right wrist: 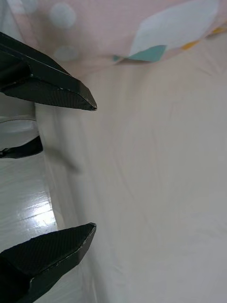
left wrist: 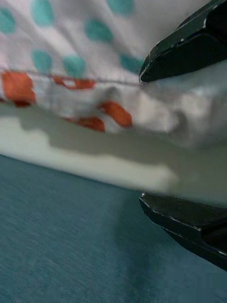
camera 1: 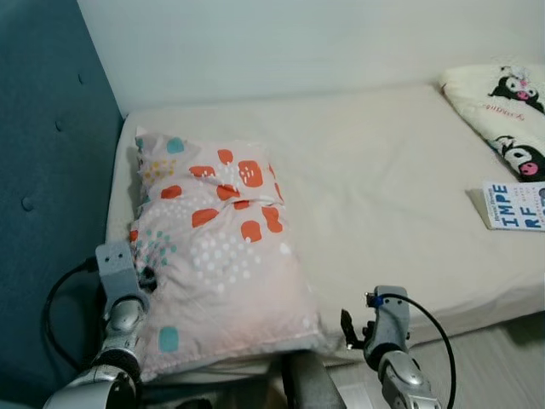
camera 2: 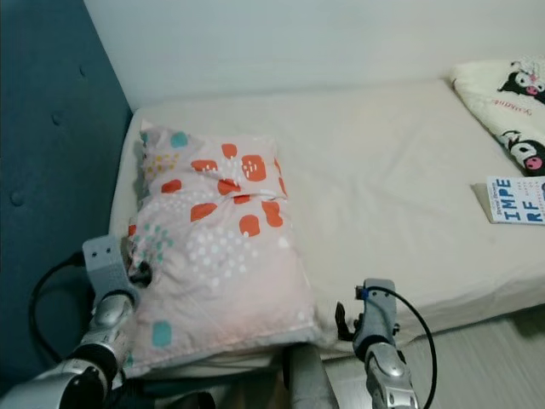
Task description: Clean up the room
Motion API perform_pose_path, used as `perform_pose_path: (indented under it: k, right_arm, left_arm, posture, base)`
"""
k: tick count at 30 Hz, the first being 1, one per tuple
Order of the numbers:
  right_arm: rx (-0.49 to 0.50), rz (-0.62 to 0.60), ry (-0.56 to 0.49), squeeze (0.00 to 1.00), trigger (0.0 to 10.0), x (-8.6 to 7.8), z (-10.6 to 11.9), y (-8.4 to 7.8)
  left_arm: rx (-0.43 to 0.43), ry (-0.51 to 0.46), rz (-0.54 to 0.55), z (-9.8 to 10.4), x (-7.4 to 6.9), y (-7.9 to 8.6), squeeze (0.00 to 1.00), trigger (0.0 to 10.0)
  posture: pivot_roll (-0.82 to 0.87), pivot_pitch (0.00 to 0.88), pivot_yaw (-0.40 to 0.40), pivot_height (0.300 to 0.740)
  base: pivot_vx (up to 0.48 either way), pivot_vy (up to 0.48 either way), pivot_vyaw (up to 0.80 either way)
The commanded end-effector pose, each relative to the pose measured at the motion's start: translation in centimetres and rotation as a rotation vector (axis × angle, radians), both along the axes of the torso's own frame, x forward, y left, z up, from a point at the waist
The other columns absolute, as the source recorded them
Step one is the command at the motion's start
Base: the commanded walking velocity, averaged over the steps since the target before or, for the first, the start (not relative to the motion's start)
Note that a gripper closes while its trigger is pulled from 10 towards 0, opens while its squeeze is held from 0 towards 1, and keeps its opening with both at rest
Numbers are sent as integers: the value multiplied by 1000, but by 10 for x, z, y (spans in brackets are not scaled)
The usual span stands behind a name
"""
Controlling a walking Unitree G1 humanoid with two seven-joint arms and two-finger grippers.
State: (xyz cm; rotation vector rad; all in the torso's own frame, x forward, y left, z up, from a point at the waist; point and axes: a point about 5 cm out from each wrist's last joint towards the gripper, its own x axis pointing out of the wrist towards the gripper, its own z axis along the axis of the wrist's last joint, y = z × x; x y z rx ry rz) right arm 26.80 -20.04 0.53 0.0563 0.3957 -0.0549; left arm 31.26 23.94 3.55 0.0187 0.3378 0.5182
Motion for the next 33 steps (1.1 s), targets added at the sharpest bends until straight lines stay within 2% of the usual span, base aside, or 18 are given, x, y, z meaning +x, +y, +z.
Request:
perform_pose_path:
  k: [1,2,3,4,5,7,8,9,11,13,15,16,18,19,23,28,29,33]
  right_arm:
    - [17,-6,41,0,10000,-11,-8,-1]
    - [17,-6,41,0,10000,-11,-8,-1]
    - [15,-6,46,0,10000,-13,-9,-2]
    - [15,-6,46,0,10000,-13,-9,-2]
    - [13,-6,48,0,10000,-15,-9,-3]
    - [7,-6,55,0,10000,-17,-9,-5]
    - [4,-6,57,0,10000,-17,-9,-6]
    - [4,-6,57,0,10000,-17,-9,-6]
    - [-2,-6,60,0,10000,-17,-7,-7]
    - [-5,-4,62,0,10000,-16,-6,-8]
    - [-5,-4,62,0,10000,-16,-6,-8]
    - [-6,-2,63,0,10000,-16,-5,-8]
    - [-7,-1,64,0,10000,-17,-5,-8]
    - [-7,-2,68,0,10000,-18,-6,-8]
    - [-6,-2,72,0,10000,-19,-6,-7]
    - [-1,-2,77,0,10000,-20,-6,-6]
    - [1,-1,78,0,10000,-20,-6,-6]
    - [3,-1,79,0,10000,-19,-6,-5]
  left_arm:
    - [-4,110,49,-21,-21,13,0,10000]
    - [-4,110,49,-21,-21,13,0,10000]
    - [-85,113,69,-26,-26,15,0,10000]
    - [-85,113,69,-26,-26,15,0,10000]
    - [-147,106,80,-29,-28,15,0,10000]
    - [-359,54,93,-35,-29,7,0,10000]
    - [-533,-1,97,-37,-27,0,0,10000]
    - [-533,-1,97,-37,-27,0,0,10000]
    - [-795,-120,79,-36,-21,-13,0,10000]
    - [-978,-225,42,-31,-14,-26,0,10000]
    - [-1001,-240,36,-31,-13,-28,0,10000]
    - [-1082,-293,28,-27,-9,-33,0,10000]
    - [-1121,-324,22,-24,-6,-35,0,10000]
    - [-1185,-387,1,-18,-1,-39,0,10000]
    - [-1231,-446,-26,-12,3,-40,0,10000]
    - [-1271,-530,-38,-5,7,-33,0,10000]
    - [-1299,-615,-53,5,11,-22,0,10000]
    - [-1331,-697,-97,17,15,-12,0,10000]
  posture:
    - [-299,289,-12,637]
    - [-299,289,-12,637]
    - [-301,297,-15,637]
    - [-301,297,-15,637]
    - [-301,299,-17,637]
    - [-301,306,-22,637]
    - [-304,308,-25,637]
    - [-304,308,-25,637]
    - [-306,309,-28,637]
    - [-306,307,-30,637]
    - [-306,307,-30,637]
    - [-308,304,-32,637]
    - [-309,304,-33,637]
    - [-307,303,-33,637]
    - [-308,303,-33,637]
    - [-310,300,-32,637]
    - [-308,299,-31,637]
    - [-296,298,-29,637]
  base:
    - [0,0,0]
    - [0,0,0]
    - [0,0,0]
    - [0,0,0]
    - [0,0,0]
    - [0,0,0]
    - [0,0,0]
    - [0,0,0]
    - [0,0,0]
    - [0,0,0]
    - [0,0,0]
    - [0,0,0]
    - [0,0,0]
    - [0,0,0]
    - [0,0,0]
    - [0,0,0]
    - [0,0,0]
    - [0,0,0]
